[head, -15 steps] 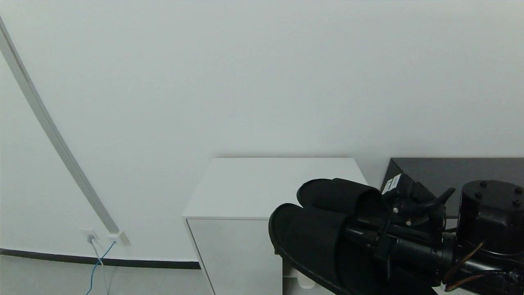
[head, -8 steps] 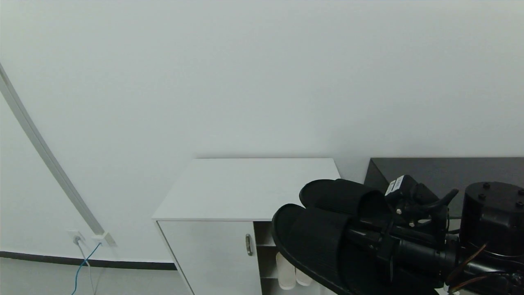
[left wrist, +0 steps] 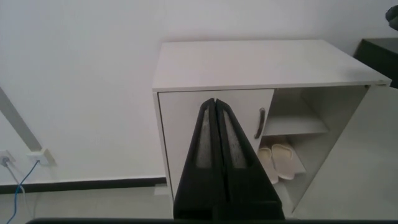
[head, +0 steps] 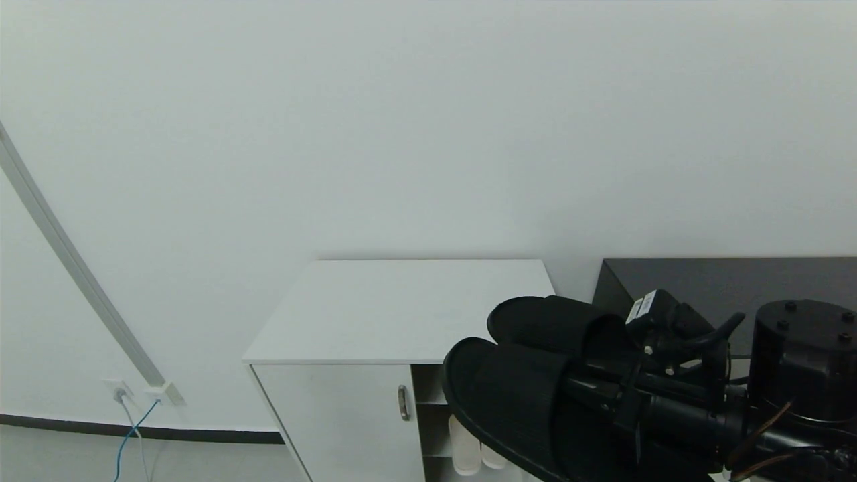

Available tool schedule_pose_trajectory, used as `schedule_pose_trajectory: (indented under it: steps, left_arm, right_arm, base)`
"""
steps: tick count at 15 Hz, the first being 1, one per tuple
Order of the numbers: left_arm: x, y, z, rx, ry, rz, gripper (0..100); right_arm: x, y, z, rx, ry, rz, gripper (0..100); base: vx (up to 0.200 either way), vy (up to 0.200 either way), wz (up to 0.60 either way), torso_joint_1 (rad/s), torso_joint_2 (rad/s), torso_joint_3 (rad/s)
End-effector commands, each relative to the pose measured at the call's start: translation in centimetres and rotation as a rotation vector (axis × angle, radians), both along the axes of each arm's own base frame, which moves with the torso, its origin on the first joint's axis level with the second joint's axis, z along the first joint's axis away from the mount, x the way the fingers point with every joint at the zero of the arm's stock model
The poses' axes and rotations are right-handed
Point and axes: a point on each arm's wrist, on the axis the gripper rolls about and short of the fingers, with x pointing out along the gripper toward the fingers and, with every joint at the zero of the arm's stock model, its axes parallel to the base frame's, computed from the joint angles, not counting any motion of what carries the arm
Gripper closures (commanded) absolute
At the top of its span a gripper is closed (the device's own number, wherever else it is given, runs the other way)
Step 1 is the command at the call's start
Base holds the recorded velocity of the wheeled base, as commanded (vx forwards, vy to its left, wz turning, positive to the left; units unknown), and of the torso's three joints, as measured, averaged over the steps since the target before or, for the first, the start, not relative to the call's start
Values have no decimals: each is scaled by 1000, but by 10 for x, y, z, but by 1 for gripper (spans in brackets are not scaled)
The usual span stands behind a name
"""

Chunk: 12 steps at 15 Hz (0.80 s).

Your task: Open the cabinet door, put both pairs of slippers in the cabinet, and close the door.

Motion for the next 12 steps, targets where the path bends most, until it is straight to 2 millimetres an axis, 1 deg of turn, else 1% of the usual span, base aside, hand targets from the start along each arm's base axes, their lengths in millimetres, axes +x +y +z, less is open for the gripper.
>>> schedule_pose_trajectory:
  steps: [1,12]
  left_arm:
    - [0,0,0,0,1,1,100]
    - [0,0,0,0,1,1,100]
  right_arm:
    - [0,1,-1,-2,1,3,100]
    - [-1,2,-4,-14,8,10,100]
  base:
    - [0,0,0,0,0,0]
    - [0,0,0,0,0,0]
